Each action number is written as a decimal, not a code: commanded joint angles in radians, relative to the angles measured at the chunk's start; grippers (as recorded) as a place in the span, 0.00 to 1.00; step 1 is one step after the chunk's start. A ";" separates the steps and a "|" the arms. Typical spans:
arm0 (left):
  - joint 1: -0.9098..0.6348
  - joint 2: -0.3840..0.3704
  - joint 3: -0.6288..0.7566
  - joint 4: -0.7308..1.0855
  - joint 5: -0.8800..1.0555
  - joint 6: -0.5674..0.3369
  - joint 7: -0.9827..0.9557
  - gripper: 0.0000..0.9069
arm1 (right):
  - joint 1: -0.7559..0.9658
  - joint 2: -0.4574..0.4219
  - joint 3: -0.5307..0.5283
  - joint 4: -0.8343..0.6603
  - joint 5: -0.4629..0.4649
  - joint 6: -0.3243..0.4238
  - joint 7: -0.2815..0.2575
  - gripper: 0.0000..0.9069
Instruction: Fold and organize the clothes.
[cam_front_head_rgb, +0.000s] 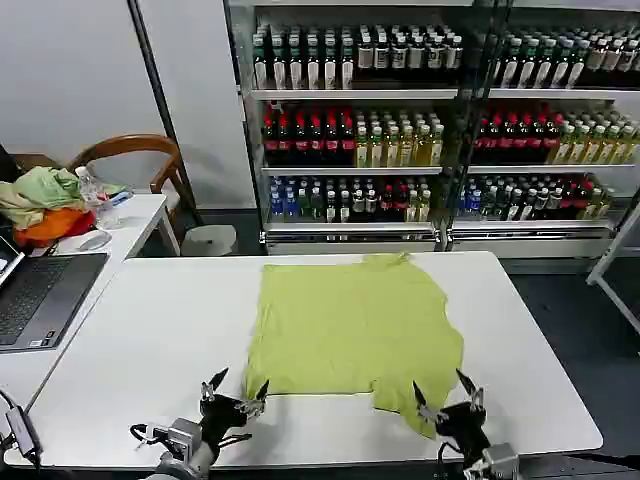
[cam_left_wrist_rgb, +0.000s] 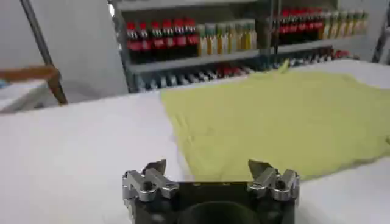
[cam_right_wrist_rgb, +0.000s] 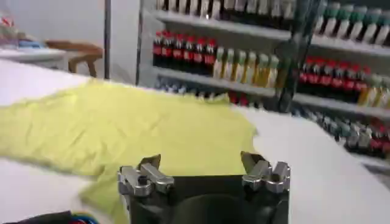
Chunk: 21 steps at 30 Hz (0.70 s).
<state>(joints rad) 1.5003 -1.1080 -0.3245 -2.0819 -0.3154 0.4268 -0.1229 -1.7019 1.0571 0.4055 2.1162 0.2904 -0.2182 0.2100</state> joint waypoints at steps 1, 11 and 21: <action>-0.055 -0.015 0.008 0.084 -0.141 0.030 -0.018 1.00 | -0.054 0.002 -0.006 -0.024 0.031 -0.014 0.033 1.00; -0.067 -0.020 0.019 0.100 -0.097 0.023 -0.045 0.93 | -0.009 0.015 -0.024 -0.036 0.062 -0.015 0.023 1.00; -0.056 -0.024 0.039 0.095 -0.086 0.020 -0.044 0.04 | -0.002 0.017 -0.057 -0.037 0.093 -0.024 0.017 0.00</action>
<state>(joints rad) 1.4472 -1.1258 -0.2986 -2.0003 -0.3921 0.4472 -0.1672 -1.6999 1.0730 0.3654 2.0844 0.3595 -0.2325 0.2236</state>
